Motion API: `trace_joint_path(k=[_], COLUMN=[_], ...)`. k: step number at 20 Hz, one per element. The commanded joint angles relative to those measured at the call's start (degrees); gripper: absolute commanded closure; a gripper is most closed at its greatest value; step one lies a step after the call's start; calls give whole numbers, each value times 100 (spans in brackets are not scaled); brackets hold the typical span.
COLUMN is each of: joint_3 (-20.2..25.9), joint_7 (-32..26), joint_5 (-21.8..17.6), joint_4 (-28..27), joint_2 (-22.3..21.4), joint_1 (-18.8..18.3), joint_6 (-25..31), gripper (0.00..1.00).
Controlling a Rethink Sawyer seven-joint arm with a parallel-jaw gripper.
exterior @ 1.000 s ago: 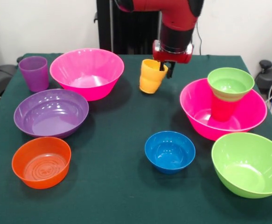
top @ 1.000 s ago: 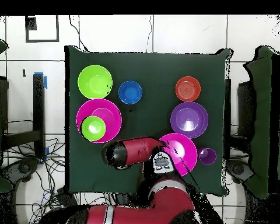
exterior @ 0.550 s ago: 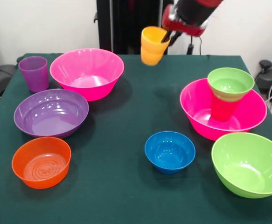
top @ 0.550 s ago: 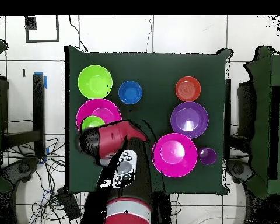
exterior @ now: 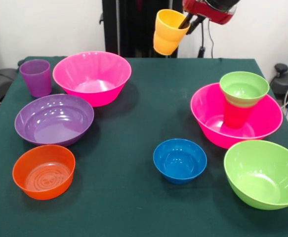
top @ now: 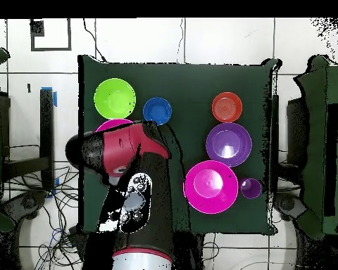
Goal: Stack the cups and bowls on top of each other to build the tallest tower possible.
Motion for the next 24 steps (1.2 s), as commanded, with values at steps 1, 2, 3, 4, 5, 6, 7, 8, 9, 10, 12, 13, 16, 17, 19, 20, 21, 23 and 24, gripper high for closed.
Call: trace_joint_path(k=[1,2,3,4,5,6,7,8,9,10,12,13,16,17,19,20,21,23,24], joint_3=[479,523,585,629,673,710,743,776,775,771,763,769,858,894,866,834,802,748,755], joint_7=[489,489,457,418,379,341,339,336,339,338,337,319,259,281,449,546,601,675,686], joint_5=[356,479,628,747,866,1004,1140,1277,1359,1428,1566,1653,1947,2055,2102,2094,2070,2024,2043], joint_4=[-577,-531,-462,-408,-353,-214,-155,-95,-80,-60,-20,32,178,222,101,32,-53,-210,-293], joint_2=[64,24,-13,-57,-101,-196,-240,-284,-316,-348,-413,-443,-436,-421,-329,-282,-233,-149,-104], joint_1=[-66,-99,-151,-187,-223,-247,-273,-299,-301,-298,-293,-306,-378,-389,-280,-208,-151,-57,-39], joint_6=[342,286,189,93,-3,-92,-111,-129,-82,-76,-65,-148,-629,-827,-949,-984,-974,-976,-951], gripper=[100,100,100,100,100,100,100,100,100,100,100,100,100,100,100,100,100,100,100])
